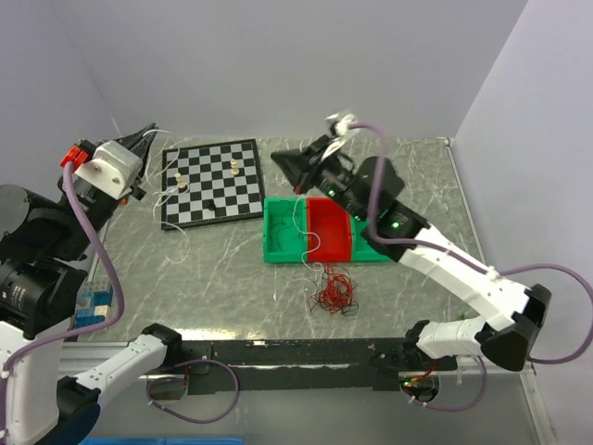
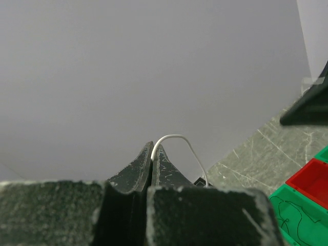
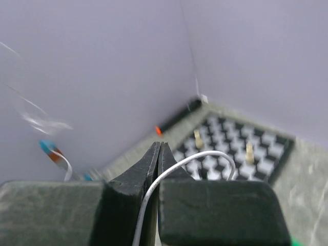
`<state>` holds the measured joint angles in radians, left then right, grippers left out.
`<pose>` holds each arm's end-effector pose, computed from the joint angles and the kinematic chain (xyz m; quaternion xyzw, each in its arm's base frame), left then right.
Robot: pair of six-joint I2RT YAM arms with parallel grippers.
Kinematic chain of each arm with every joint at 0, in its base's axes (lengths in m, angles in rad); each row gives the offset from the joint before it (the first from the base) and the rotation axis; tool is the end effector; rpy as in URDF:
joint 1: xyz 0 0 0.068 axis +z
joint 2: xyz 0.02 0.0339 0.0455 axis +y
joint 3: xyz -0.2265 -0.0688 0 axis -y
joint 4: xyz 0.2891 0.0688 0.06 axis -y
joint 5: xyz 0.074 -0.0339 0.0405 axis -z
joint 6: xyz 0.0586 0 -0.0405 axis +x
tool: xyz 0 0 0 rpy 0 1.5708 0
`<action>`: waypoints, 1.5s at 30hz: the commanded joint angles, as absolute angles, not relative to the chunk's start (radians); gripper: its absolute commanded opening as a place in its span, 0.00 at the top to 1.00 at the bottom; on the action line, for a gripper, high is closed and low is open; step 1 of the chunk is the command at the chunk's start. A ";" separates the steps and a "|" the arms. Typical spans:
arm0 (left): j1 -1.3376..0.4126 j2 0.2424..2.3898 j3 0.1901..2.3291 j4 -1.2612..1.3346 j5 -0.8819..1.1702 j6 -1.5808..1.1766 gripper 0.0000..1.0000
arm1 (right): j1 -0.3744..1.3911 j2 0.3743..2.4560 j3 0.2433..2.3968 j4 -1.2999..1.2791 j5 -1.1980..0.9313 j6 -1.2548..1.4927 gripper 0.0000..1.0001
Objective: Untangle the cables
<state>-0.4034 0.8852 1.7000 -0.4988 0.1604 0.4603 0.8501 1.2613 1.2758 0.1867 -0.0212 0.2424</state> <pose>0.1403 -0.0701 0.5813 0.3038 0.5043 -0.0241 0.8080 0.2427 0.2782 0.4199 -0.1971 0.6011 0.4081 0.6583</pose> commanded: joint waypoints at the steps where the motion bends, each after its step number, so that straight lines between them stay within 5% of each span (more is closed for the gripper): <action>1: -0.403 0.874 1.698 -0.468 0.169 0.465 0.99 | 0.851 1.183 1.414 0.212 -0.055 0.175 1.00; 19: -0.403 0.884 1.701 -0.471 0.196 0.414 0.99 | 0.839 1.244 1.661 0.126 -0.020 0.014 1.00; 45: -0.403 0.861 1.683 -0.495 0.206 0.446 0.99 | 0.701 1.339 1.279 0.255 0.071 0.100 1.00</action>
